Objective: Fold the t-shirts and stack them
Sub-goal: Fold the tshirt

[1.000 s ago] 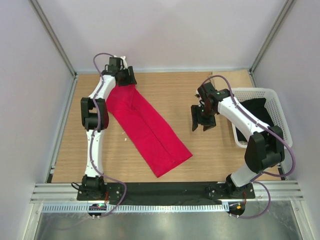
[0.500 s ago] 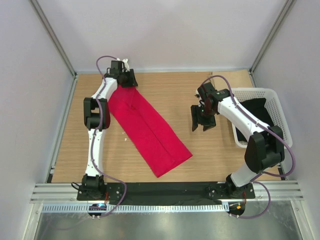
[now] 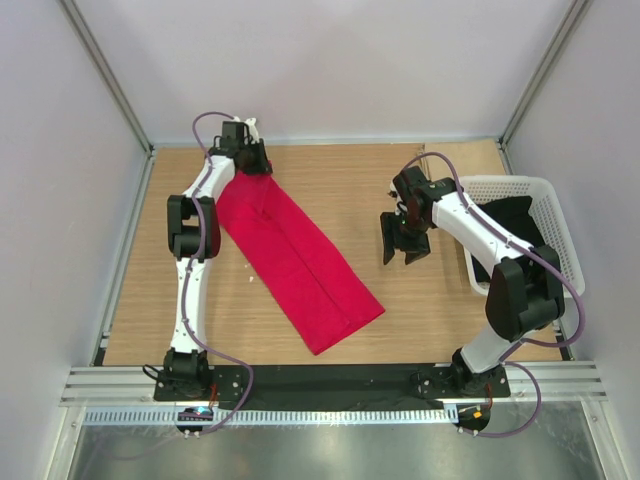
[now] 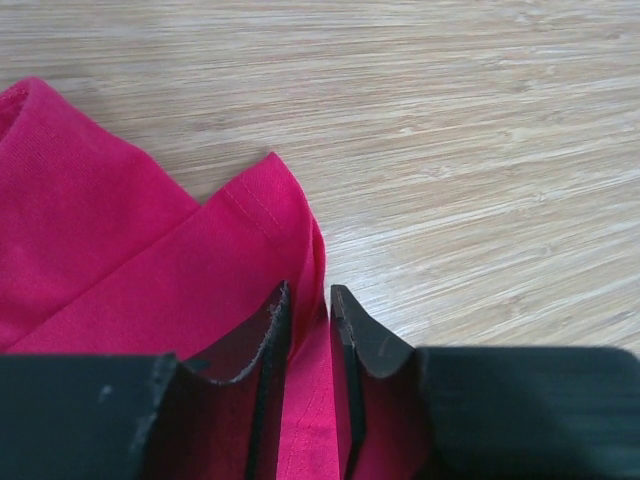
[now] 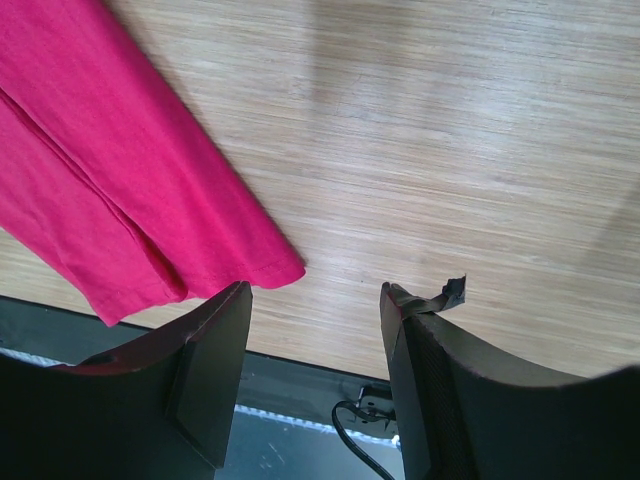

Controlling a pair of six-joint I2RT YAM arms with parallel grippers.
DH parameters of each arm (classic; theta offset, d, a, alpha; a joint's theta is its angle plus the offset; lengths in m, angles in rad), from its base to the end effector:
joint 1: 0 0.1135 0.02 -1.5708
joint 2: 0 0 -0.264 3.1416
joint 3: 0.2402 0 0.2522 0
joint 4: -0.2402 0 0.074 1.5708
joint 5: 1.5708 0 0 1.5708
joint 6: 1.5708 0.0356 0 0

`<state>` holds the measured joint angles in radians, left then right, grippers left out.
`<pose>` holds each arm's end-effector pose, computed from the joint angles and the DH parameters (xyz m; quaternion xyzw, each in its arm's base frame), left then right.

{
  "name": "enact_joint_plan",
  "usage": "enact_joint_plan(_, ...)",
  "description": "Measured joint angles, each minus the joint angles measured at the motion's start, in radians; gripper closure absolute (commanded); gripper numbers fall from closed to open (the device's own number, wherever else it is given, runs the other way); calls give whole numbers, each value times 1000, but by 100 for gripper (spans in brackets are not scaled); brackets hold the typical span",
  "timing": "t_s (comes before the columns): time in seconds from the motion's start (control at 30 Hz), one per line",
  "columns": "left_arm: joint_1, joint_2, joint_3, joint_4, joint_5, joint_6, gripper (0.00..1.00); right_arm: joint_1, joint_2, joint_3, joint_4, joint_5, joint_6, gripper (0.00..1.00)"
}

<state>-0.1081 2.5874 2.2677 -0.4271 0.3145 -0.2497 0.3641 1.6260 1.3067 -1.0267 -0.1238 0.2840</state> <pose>0.5705 -0.0730 0.1591 -0.0015 0.9072 -0.2116 0.3637 0.2884 0.1146 0.2506 -0.0466 0.9907 0.0939 0.0866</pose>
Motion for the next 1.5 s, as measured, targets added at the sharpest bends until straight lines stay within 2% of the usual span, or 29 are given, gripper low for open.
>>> enact_joint_plan(0.23,0,-5,-1,-16,-51,-2,93,-2,3,0,0,-3,-2,39)
enact_joint_plan(0.47,1,-46,-1,-84,-142,-43,94,-8,4,0,1,-10,-2,39)
enact_joint_plan(0.7,25,-81,0,-173,-187,-187,93,-8,4,0,2,-15,-2,39)
enact_joint_plan(0.97,76,-83,0,-251,-198,-304,87,-8,4,0,6,-25,-2,39)
enact_joint_plan(1.07,91,-87,-8,-259,-195,-331,78,-8,4,0,9,-29,-2,39)
enact_joint_plan(1.2,104,-92,-23,-261,-171,-351,55,-8,4,0,10,-33,-2,39)
enact_joint_plan(1.23,106,-92,-23,-261,-167,-353,53,-8,4,0,10,-34,-2,39)
enact_joint_plan(1.37,105,-130,-74,-257,-167,-353,56,-8,4,0,11,-38,-2,39)
enact_joint_plan(1.5,103,-259,-245,-245,-169,-354,63,-8,4,0,17,-45,-1,39)
